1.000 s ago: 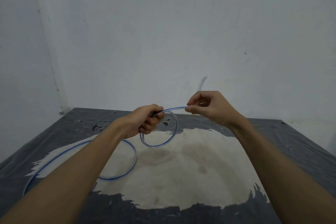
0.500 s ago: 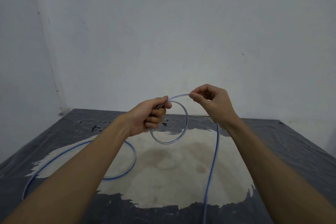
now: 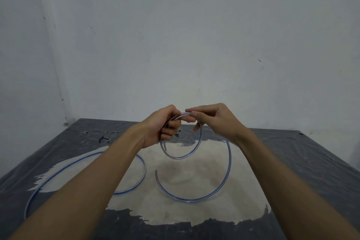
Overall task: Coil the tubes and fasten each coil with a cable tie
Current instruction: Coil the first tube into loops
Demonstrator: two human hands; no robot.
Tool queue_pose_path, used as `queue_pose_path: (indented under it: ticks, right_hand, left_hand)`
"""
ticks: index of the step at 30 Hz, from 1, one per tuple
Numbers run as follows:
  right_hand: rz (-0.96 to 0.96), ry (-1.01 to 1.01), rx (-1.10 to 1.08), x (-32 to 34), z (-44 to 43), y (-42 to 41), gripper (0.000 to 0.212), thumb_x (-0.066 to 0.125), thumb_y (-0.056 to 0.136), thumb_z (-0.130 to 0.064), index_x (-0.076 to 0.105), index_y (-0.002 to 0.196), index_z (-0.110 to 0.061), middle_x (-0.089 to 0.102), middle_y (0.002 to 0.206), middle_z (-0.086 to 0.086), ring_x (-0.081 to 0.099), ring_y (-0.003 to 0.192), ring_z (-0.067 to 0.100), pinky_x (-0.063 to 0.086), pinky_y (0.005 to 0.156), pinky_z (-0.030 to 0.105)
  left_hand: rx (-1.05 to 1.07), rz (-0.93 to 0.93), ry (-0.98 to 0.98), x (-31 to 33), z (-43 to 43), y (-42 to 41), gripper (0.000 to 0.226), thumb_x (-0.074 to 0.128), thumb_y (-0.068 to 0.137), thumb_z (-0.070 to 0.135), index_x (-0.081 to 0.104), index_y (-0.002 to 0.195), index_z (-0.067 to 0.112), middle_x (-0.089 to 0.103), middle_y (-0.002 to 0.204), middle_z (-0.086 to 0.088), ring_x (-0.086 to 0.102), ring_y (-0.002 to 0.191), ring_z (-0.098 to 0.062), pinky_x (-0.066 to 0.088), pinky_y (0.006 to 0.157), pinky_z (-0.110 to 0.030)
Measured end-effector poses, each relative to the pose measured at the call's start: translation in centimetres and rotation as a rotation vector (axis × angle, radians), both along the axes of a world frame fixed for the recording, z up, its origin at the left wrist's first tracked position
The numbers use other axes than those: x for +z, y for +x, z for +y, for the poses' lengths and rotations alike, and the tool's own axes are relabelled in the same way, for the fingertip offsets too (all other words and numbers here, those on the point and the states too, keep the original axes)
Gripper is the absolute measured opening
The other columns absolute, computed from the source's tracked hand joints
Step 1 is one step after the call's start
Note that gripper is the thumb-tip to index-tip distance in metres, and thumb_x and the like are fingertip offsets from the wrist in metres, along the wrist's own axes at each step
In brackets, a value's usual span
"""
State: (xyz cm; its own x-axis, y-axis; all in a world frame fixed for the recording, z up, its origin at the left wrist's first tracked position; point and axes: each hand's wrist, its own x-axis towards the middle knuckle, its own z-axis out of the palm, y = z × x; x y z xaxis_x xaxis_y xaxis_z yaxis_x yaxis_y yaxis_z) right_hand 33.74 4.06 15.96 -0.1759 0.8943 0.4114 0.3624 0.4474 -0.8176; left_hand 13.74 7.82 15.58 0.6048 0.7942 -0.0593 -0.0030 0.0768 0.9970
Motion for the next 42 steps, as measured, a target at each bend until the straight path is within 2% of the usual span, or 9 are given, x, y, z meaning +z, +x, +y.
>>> queue_pose_path:
  ticks: [3,6,12,20,25,29,33,37,42]
  right_hand:
    - [-0.020,-0.007,0.016,-0.1,0.1,0.0,0.020,0.063,0.097,-0.013,0.076,0.111,-0.005,0.077,0.091,0.008,0.069,0.067,0.018,0.054,0.068,0.019]
    - [0.008,0.034,-0.023,-0.2,0.3,0.1,0.019,0.062,0.098,-0.013,0.075,0.109,-0.006,0.074,0.085,0.010,0.062,0.066,0.013,0.054,0.069,0.022]
    - [0.192,0.004,-0.166,-0.8,0.4,0.0,0.019,0.062,0.098,-0.014,0.075,0.108,-0.005,0.074,0.086,0.010,0.061,0.063,0.016,0.042,0.048,0.010]
    - [0.175,-0.113,-0.132,-1.0,0.2,0.6,0.018,0.066,0.095,-0.015,0.075,0.111,-0.014,0.078,0.095,0.004,0.072,0.069,0.017,0.033,0.041,0.015]
    - [0.339,-0.118,-0.172,-1.5,0.5,0.4,0.020,0.064,0.096,-0.011,0.074,0.112,-0.009,0.077,0.096,0.009,0.062,0.061,0.015,0.037,0.043,0.011]
    - [0.380,-0.162,-0.203,-2.0,1.2,0.6,0.019,0.065,0.096,-0.016,0.075,0.111,-0.016,0.078,0.096,0.001,0.062,0.063,0.011,0.035,0.049,0.019]
    - [0.415,-0.184,-0.200,-2.1,1.1,0.7,0.019,0.066,0.095,-0.018,0.075,0.111,-0.018,0.078,0.096,-0.002,0.065,0.066,0.009,0.033,0.056,0.027]
    - [0.394,-0.239,-0.181,-1.8,0.7,0.6,0.021,0.066,0.094,-0.029,0.075,0.111,-0.020,0.078,0.101,-0.001,0.070,0.076,0.015,0.028,0.051,0.023]
    - [0.363,-0.221,-0.211,-1.9,0.5,0.9,0.022,0.066,0.094,-0.028,0.075,0.109,-0.014,0.079,0.102,0.005,0.076,0.083,0.022,0.024,0.045,0.021]
  left_hand:
    - [0.001,0.006,-0.018,-0.2,-0.2,0.2,0.043,0.034,0.092,0.025,0.075,0.093,0.013,0.024,0.057,0.005,0.011,0.049,-0.011,0.014,0.041,-0.023]
    - [0.073,-0.023,-0.033,-0.3,-0.4,0.4,0.038,0.042,0.098,0.032,0.075,0.097,0.014,0.028,0.058,0.006,0.019,0.049,-0.010,0.025,0.043,-0.022]
    - [0.217,0.069,0.042,-0.8,-0.7,0.8,0.047,0.051,0.094,0.053,0.070,0.104,0.011,0.045,0.062,0.004,0.046,0.052,-0.013,0.052,0.061,-0.032]
    - [0.171,-0.175,-0.030,-0.8,0.1,1.1,0.038,0.051,0.099,0.036,0.071,0.111,0.006,0.049,0.066,0.007,0.031,0.050,-0.007,0.036,0.045,-0.018]
    - [0.170,-0.302,-0.118,-0.9,-0.1,1.5,0.035,0.059,0.096,0.027,0.068,0.113,-0.001,0.065,0.077,0.002,0.052,0.055,-0.004,0.051,0.053,-0.016]
    - [0.206,-0.228,-0.142,-0.6,-0.1,1.5,0.036,0.066,0.090,0.033,0.071,0.107,0.002,0.073,0.081,0.000,0.069,0.067,-0.012,0.061,0.071,-0.030]
    - [0.277,-0.013,-0.113,-0.3,-0.4,1.4,0.038,0.062,0.089,0.050,0.074,0.097,0.014,0.059,0.063,0.009,0.056,0.053,-0.010,0.057,0.059,-0.031]
    - [0.321,-0.057,-0.056,-0.3,-0.2,1.5,0.036,0.054,0.095,0.048,0.068,0.097,0.015,0.035,0.057,0.010,0.026,0.044,-0.008,0.030,0.046,-0.021]
    - [0.338,0.057,0.031,-0.4,0.2,1.0,0.036,0.050,0.097,0.045,0.067,0.094,0.014,0.031,0.058,0.009,0.023,0.046,-0.008,0.023,0.043,-0.021]
